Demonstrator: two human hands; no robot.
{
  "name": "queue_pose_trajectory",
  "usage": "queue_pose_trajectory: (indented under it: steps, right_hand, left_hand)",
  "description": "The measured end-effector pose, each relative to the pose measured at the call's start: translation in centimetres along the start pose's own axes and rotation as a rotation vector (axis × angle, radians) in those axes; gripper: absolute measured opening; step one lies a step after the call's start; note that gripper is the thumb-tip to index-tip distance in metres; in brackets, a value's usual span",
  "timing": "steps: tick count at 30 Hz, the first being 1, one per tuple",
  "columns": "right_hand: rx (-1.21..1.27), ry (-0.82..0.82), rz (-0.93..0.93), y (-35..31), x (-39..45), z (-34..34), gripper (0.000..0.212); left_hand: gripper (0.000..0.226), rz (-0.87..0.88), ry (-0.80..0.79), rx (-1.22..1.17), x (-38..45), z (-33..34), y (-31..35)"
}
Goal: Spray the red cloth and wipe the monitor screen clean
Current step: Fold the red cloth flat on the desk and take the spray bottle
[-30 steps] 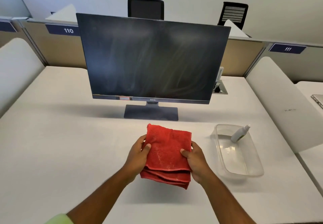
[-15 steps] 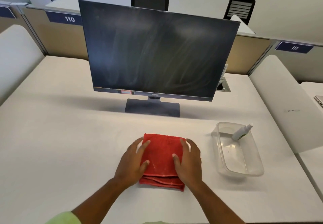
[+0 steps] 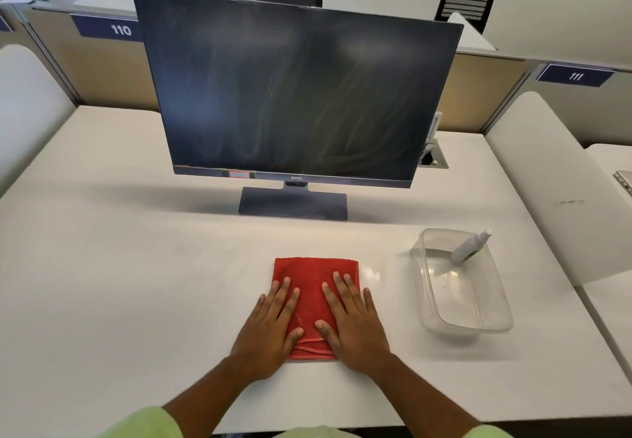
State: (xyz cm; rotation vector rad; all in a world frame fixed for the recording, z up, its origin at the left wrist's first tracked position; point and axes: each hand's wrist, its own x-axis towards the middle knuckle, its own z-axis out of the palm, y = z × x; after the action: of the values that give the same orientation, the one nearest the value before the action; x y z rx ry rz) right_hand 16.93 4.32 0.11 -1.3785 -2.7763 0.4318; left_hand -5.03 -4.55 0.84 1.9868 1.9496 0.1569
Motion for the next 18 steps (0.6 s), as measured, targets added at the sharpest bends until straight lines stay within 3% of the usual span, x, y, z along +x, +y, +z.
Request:
queue_pose_trajectory:
  steps: [4,6,9,13,18]
  right_hand:
    - [0.048,-0.079,0.029,-0.6,0.2,-1.6,0.075]
    - [0.162,-0.036,0.089,-1.1,0.4,-3.5,0.074]
    - [0.388,0.186,0.180,-1.0,0.6,-7.1,0.066]
    - [0.701,0.529,0.361,2.3,0.8,-12.7,0.027]
    - [0.720,0.881,0.636,9.9,0.3,-17.3,0.013]
  left_hand:
    - [0.079,-0.008,0.020,-0.052,0.2,-0.7,0.1]
    - [0.080,0.005,0.041,-0.043,0.8,-1.2,0.4]
    - [0.078,0.012,0.077,-0.075,2.5,-2.1,1.5]
    - [0.075,0.007,0.078,-0.120,5.6,-2.6,4.1]
    - [0.082,0.030,-0.017,-0.074,7.2,-0.7,6.0]
